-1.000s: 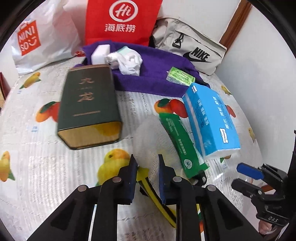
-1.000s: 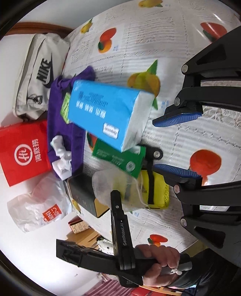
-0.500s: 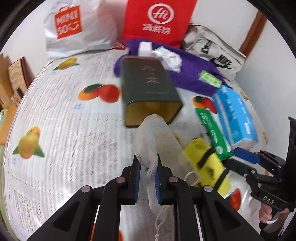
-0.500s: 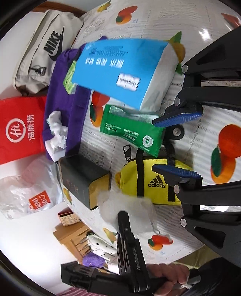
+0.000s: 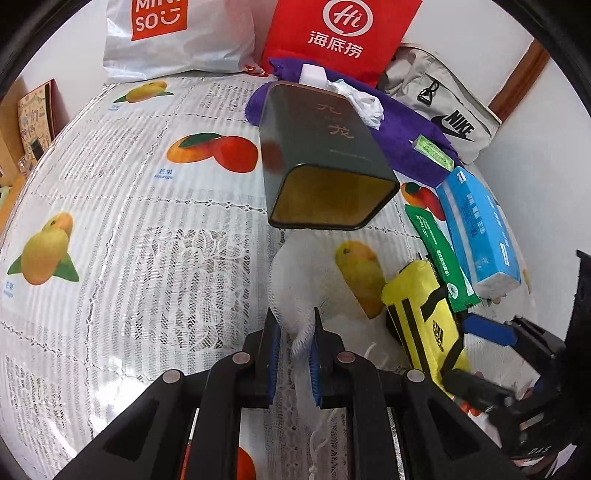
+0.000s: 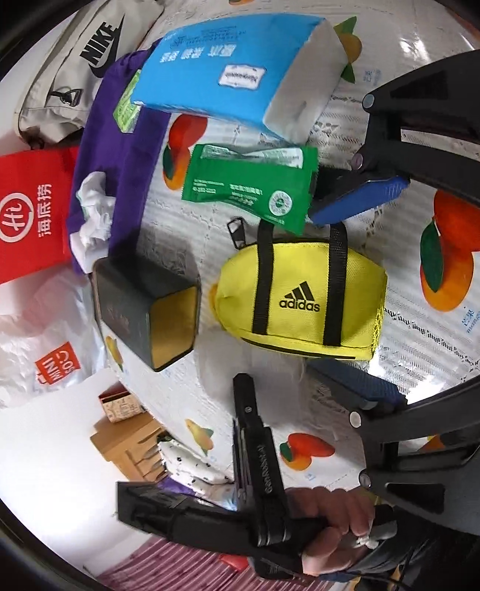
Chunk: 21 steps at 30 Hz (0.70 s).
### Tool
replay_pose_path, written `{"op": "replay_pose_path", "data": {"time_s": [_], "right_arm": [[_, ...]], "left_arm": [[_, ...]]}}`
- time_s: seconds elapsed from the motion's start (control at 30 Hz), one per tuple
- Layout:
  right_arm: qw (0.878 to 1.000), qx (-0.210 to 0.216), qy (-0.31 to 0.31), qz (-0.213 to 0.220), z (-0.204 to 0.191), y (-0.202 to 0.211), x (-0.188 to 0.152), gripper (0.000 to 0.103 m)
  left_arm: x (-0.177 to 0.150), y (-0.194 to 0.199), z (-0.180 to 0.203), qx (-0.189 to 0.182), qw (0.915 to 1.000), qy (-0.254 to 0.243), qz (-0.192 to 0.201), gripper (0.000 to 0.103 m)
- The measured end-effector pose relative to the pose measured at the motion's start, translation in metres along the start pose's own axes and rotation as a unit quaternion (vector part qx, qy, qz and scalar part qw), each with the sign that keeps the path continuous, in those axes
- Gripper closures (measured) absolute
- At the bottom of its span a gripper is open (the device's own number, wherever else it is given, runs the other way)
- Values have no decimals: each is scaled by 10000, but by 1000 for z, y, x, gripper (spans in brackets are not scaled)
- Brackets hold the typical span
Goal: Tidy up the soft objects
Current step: 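Grasp the yellow adidas pouch with the right tool while the left tool holds the mesh bag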
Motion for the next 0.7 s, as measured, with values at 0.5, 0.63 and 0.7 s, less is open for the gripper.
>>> {"op": "replay_pose_path", "data": {"time_s": [0.5, 0.63, 0.7], "right_arm": [[9981, -484, 386, 19, -15, -16, -5, 34], [9984, -477, 281, 113, -10, 0, -11, 35], [9983, -503, 231, 189, -6, 10, -15, 35]], "left_arm": [[-5, 3, 1, -1, 9999, -112, 114, 89], [-8, 4, 2, 45, 9997, -141, 168, 89], [-9, 2, 1, 57, 9998, -101, 166, 89]]}}
Point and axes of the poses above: each gripper's, at about its wrist camera, not at the fingertips, and y roughly against the way its jaws point, z to its right, x to its top, the point moved 9 cm from there along -y, roughly the way its jaws point, and after that the axes turned 9 degrees about -x, right-handed, at the moved point
